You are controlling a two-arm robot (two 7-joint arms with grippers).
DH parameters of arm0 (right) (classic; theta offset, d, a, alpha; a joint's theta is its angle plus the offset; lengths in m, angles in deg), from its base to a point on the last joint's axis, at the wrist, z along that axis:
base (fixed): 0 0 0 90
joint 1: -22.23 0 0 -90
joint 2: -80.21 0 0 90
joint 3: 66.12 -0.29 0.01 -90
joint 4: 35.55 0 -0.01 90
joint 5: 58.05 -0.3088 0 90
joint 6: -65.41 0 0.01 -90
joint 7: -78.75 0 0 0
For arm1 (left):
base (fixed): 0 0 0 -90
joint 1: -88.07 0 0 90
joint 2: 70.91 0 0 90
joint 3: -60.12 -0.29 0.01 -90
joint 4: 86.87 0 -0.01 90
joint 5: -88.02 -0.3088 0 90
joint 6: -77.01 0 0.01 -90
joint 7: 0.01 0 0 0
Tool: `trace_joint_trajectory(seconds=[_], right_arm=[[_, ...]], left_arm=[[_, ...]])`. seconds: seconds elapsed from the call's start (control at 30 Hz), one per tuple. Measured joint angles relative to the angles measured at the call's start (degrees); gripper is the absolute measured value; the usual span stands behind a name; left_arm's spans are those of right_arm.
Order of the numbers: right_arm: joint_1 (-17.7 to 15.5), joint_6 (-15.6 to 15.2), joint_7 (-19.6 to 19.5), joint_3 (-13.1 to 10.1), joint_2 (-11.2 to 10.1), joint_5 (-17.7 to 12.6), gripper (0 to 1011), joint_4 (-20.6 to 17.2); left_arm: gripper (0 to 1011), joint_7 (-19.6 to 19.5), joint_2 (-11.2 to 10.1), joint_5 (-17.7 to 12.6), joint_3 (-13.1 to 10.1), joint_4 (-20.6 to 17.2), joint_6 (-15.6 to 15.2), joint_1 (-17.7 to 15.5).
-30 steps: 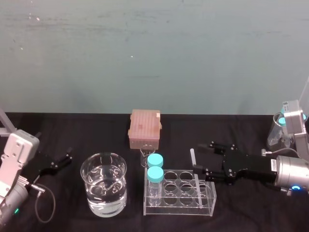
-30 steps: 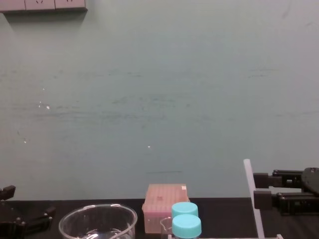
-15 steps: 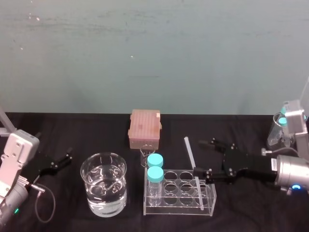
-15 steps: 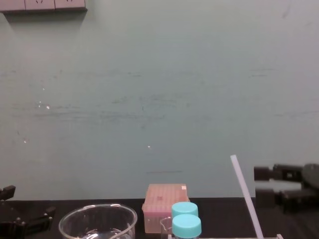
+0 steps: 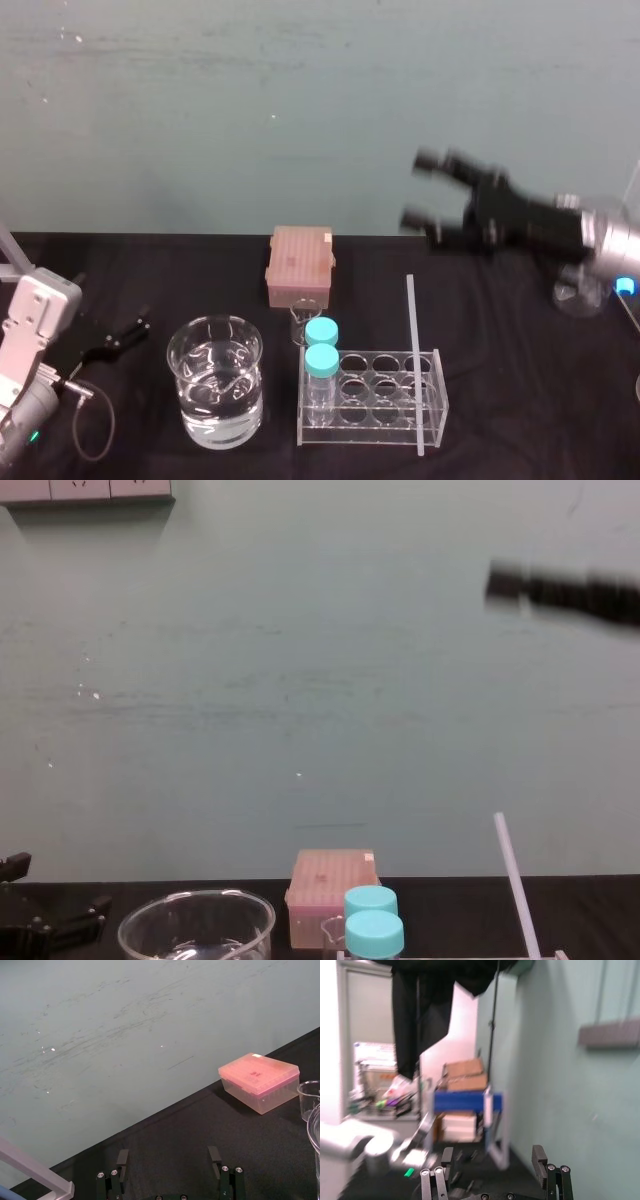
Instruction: Pick up the stirring rod with one hand, then place it down.
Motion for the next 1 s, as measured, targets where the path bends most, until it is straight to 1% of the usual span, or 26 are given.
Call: trace_joint_trajectory(seconds=[0.07, 0.1, 0.17, 0.2, 0.3, 0.33, 0.37, 0.4, 0.43, 0.47, 1.0], right_arm=[[1.6, -0.3, -2.9, -0.9, 0.4, -0.1, 1002, -1.5], [2.7, -0.9, -5.9, -1.5, 0.6, 0.3, 1003, -2.7], [3.6, -1.8, -9.3, -2.0, 0.8, 1.2, 1002, -3.7], [4.3, -2.9, -12.9, -2.3, 0.9, 2.1, 1003, -4.8], [5.2, -5.5, -20.1, -2.8, 1.1, 4.4, 1002, -6.5], [5.4, -6.6, -22.6, -2.9, 1.1, 5.3, 1003, -7.1], [5.8, -9.4, -27.4, -3.1, 1.2, 6.9, 1003, -8.3], [6.0, -10.7, -29.4, -3.1, 1.3, 7.7, 1003, -8.8], [6.4, -13.9, -33.9, -3.0, 1.3, 9.5, 1003, -9.8], [6.6, -15.2, -35.8, -2.9, 1.4, 10.2, 1002, -10.4], [6.3, -12.9, -32.7, -2.9, 1.3, 9.0, 1002, -9.5]], left_arm=[[1005, 0.0, 0.0, 0.0, 0.0, 0.0, 0.0, 0.0], [1005, 0.0, 0.0, 0.0, 0.0, 0.0, 0.0, 0.0], [1005, 0.0, 0.0, 0.0, 0.0, 0.0, 0.0, 0.0], [1005, 0.0, 0.0, 0.0, 0.0, 0.0, 0.0, 0.0], [1005, 0.0, 0.0, 0.0, 0.0, 0.0, 0.0, 0.0], [1005, 0.0, 0.0, 0.0, 0.0, 0.0, 0.0, 0.0], [1005, 0.0, 0.0, 0.0, 0.0, 0.0, 0.0, 0.0], [1005, 0.0, 0.0, 0.0, 0.0, 0.0, 0.0, 0.0], [1005, 0.0, 0.0, 0.0, 0.0, 0.0, 0.0, 0.0], [1005, 0.0, 0.0, 0.0, 0.0, 0.0, 0.0, 0.0], [1005, 0.0, 0.0, 0.0, 0.0, 0.0, 0.0, 0.0]])
